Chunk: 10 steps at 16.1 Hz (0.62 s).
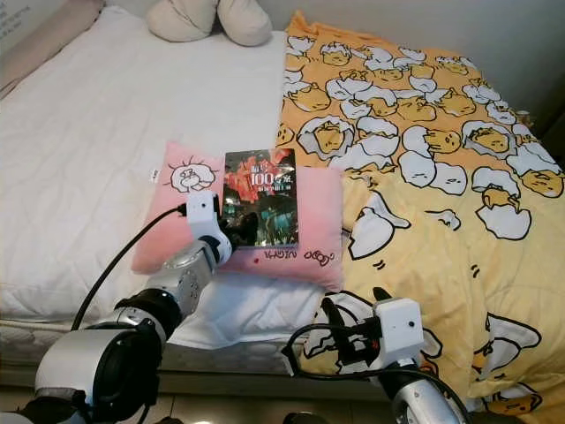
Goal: Clean up the room
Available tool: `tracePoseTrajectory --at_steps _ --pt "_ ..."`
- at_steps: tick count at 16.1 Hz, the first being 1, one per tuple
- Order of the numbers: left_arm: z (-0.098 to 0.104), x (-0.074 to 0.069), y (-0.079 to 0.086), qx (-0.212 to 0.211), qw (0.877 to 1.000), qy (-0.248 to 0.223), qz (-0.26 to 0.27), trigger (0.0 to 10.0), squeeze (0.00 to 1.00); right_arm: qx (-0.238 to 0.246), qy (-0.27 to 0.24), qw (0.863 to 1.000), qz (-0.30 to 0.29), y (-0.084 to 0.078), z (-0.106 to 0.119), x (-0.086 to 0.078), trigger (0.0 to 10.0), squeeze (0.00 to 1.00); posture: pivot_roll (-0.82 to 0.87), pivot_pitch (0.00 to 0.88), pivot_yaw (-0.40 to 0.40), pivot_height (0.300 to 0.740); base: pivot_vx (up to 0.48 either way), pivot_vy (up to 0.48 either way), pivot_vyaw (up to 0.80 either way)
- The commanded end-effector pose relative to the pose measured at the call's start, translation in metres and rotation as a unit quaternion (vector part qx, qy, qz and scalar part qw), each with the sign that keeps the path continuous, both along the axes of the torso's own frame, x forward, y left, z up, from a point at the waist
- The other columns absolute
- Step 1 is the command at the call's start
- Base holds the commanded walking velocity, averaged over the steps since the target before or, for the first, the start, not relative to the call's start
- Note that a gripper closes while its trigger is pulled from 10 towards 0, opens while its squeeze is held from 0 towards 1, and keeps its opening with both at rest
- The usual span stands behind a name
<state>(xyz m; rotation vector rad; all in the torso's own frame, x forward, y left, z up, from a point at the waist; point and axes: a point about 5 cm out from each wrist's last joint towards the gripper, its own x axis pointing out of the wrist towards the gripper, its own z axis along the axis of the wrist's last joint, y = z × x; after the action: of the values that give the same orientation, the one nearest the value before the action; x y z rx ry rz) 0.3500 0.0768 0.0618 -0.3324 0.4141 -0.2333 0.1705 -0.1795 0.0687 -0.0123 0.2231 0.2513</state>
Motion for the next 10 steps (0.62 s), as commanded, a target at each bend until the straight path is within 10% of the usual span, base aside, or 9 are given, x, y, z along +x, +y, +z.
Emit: tracePoseTrajectory --at_steps 1,10 --pt "-0.0147 -0.0108 -0.0053 -0.005 0.999 0.036 -0.012 0.0 0.0 -0.012 0.0 1.0 -0.002 -0.0027 0.0025 -0.0006 10.0 0.0 -0.19 0.017 -0.058 0.74 0.0 0.0 0.0" --pt "-0.0155 -0.0145 -0.0124 -0.031 0.998 0.025 -0.049 0.0 0.0 -0.011 0.006 1.0 -0.002 -0.003 0.0006 -0.0028 10.0 0.0 -0.18 0.018 -0.058 0.74 0.0 0.0 0.0"
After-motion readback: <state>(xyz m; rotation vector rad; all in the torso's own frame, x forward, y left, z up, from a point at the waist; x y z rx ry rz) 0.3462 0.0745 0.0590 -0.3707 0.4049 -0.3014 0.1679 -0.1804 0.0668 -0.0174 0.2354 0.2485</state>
